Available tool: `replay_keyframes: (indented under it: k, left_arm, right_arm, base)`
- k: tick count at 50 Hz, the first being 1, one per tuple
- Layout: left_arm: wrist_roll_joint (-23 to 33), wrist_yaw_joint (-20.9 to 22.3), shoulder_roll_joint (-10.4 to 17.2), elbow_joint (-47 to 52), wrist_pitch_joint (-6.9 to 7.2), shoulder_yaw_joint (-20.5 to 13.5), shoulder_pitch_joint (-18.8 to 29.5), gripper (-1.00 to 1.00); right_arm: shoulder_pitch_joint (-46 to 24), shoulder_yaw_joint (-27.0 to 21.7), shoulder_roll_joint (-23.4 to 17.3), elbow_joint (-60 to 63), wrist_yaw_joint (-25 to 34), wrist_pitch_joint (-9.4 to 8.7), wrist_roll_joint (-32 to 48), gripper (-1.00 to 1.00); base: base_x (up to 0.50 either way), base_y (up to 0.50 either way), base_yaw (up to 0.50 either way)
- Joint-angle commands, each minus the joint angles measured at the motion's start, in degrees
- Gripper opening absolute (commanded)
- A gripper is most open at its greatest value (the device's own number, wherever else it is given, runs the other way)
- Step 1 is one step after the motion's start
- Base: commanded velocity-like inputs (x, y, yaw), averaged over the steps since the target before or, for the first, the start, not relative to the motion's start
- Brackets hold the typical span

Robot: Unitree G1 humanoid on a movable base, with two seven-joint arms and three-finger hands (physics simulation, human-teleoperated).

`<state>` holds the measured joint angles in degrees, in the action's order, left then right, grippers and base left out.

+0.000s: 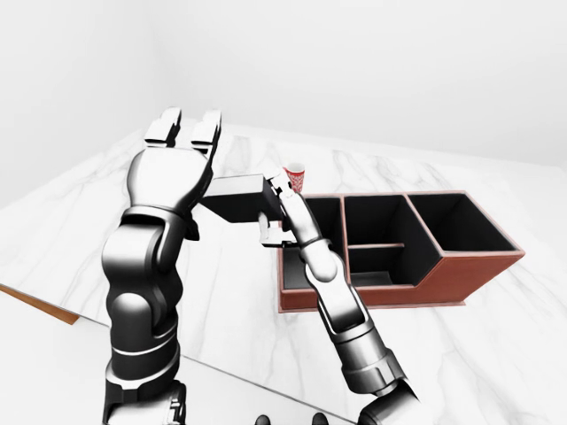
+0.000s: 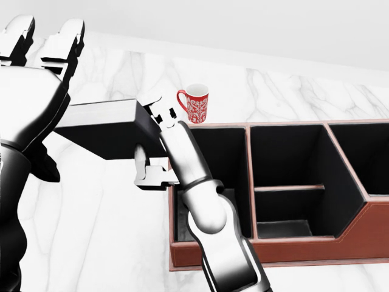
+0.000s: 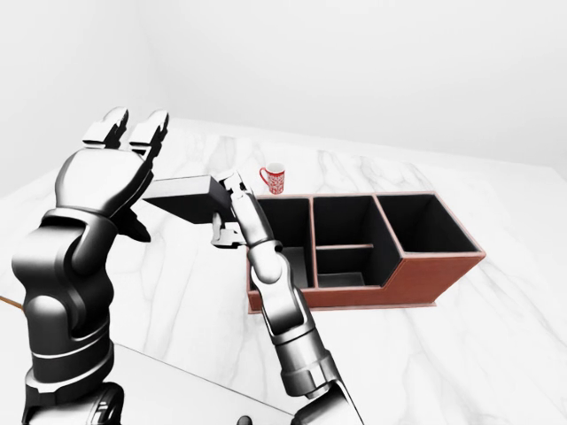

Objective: Pick up the book and place it in the right compartment of the caddy.

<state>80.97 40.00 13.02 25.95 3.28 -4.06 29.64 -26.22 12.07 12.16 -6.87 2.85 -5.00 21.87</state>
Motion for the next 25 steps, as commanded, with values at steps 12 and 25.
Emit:
replay_keyframes:
  k: [12,25]
  left_arm:
    - [-7.54,0.0,8.49,-6.72,1.72,-8.32,-6.29,1.0]
    - [-18.1,0.0,10.17,-17.33,1.72,-9.73,-0.41,1.0]
  right_arm:
    - [0.04,-0.02,0.37,0.36,-1.23,0.0,-2.26,-1.0]
    - [0.23,-0.16,0.29,0.26,-1.16,0.0,-2.26,-1.0]
  base:
    - [0.0,0.0,0.0]
    - [0.0,0.0,0.0]
